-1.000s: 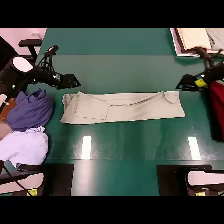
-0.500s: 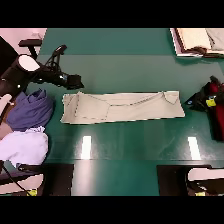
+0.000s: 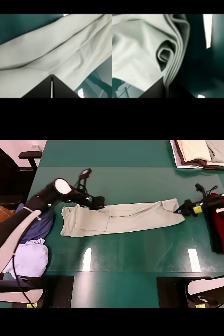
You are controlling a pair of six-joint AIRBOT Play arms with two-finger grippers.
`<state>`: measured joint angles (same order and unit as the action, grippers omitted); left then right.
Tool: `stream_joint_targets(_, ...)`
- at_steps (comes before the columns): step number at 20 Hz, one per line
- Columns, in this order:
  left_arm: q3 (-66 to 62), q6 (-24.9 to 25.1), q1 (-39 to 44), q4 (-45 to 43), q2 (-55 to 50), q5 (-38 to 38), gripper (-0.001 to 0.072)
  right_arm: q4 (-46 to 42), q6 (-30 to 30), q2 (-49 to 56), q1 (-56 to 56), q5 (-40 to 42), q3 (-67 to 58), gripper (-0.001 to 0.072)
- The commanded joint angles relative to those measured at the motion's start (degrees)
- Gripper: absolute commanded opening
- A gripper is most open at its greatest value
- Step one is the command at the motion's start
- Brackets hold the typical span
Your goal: Fold the shirts.
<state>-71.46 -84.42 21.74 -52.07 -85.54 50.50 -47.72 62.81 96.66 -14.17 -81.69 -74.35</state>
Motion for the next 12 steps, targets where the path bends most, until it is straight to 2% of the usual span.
stream_joint_targets(1,-1.4,-0.6,4.0,2.7,-5.0,-3.7,0.0029,2.8,0.9,-4.7,2.7,-5.1,-6.4,0.0016)
stream_joint_targets(6,-9.1,-0.6,8.5,3.4,-13.0,-3.6,0.0029,3.6,6.7,-15.2,11.6,-4.9,-14.8,0.0016)
stream_joint_targets(12,-16.2,-0.7,11.3,4.9,-19.8,-2.3,0.0029,9.1,9.0,-18.3,23.6,-3.8,-21.3,0.0016)
